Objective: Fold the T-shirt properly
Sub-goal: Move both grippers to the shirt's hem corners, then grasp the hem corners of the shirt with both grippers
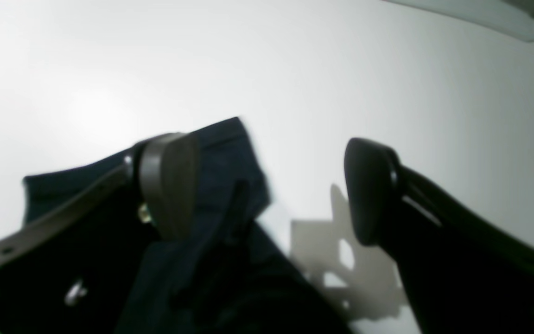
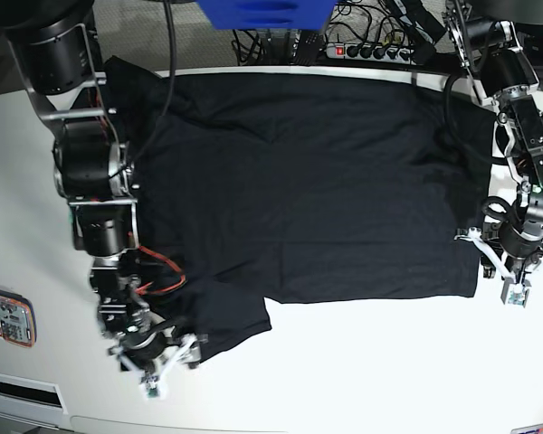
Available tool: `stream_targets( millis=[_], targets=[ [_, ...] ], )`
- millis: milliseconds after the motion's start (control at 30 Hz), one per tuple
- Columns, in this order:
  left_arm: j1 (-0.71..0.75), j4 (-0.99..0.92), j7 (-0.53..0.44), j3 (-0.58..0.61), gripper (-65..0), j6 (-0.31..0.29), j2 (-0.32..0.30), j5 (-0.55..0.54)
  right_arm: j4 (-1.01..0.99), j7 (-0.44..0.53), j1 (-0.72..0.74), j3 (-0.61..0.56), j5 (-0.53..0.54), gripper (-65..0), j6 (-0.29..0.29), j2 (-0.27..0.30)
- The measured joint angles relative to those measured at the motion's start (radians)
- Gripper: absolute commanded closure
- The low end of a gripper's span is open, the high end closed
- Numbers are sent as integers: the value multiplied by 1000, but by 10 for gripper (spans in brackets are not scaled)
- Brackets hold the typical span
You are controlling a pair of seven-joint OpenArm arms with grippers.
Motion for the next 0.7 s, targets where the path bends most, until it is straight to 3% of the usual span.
stream_targets(
  millis=[200, 300, 533, 567, 633, 700],
  targets=[
    [0, 0, 2, 0, -176, 1, 0, -1, -178, 181, 10, 0, -3, -466, -64, 10],
    [0, 0, 3, 0, -176, 1, 0, -1, -229, 259, 10, 0, -3, -466, -63, 14],
    [0, 0, 3, 0, -176, 0, 0, 0, -239, 281, -84, 3, 3, -466, -61, -73],
    [0, 0, 3, 0, -176, 1, 0, 0, -240, 323, -97, 8, 0, -466, -77, -92],
    [0, 0, 3, 0, -176, 0, 0, -1, -240, 267, -82, 64, -2, -466, -59, -108],
    [0, 0, 3, 0, -176, 1, 0, 2, -240, 285, -70, 118, 1, -466, -56, -110]
  ],
)
